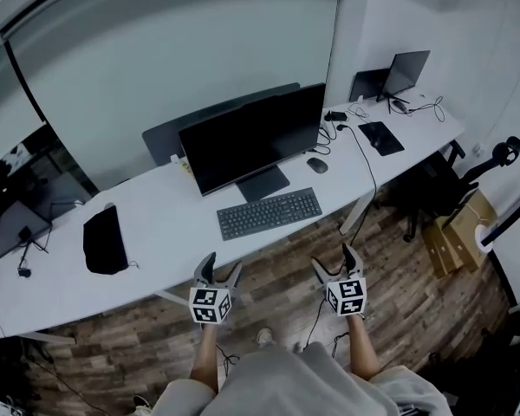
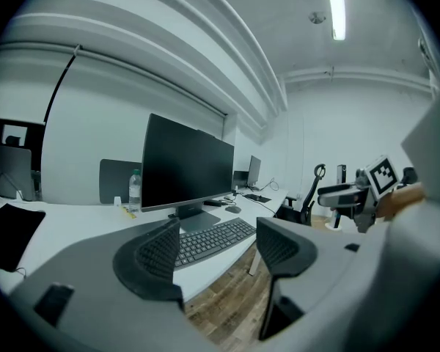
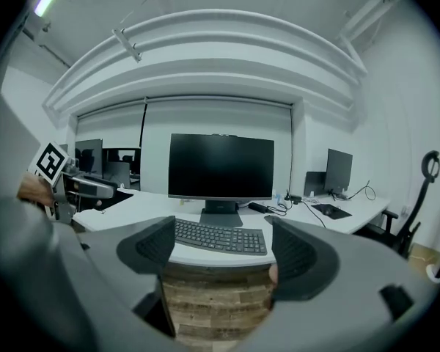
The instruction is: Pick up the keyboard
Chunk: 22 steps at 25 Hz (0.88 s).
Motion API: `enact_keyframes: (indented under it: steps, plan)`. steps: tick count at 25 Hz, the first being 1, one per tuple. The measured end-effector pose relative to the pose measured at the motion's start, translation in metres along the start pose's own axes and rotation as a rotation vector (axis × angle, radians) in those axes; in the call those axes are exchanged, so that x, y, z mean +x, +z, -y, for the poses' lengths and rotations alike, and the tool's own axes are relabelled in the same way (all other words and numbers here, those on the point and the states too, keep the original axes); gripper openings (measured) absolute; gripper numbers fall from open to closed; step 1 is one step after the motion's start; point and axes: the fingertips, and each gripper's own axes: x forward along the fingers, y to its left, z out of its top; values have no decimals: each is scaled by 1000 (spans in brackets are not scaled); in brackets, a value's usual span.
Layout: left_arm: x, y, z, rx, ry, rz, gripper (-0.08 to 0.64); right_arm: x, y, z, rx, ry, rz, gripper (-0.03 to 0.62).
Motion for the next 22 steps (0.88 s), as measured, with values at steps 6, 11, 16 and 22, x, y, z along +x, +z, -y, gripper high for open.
enact_keyframes:
  steps: [6, 11, 16, 22]
  plan:
    - [42, 15, -28, 4, -38, 0, 316, 39, 14, 8, 5, -36, -6, 406]
    - [67, 15, -40, 5, -63, -11, 316, 58, 12, 15, 10, -58, -20, 402]
    - [85, 13, -44, 4, -83, -25, 316, 69, 6, 21, 22, -77, -35, 400]
    - [100, 9, -42, 7, -96, -40, 316, 75, 1, 29, 27, -82, -44, 399]
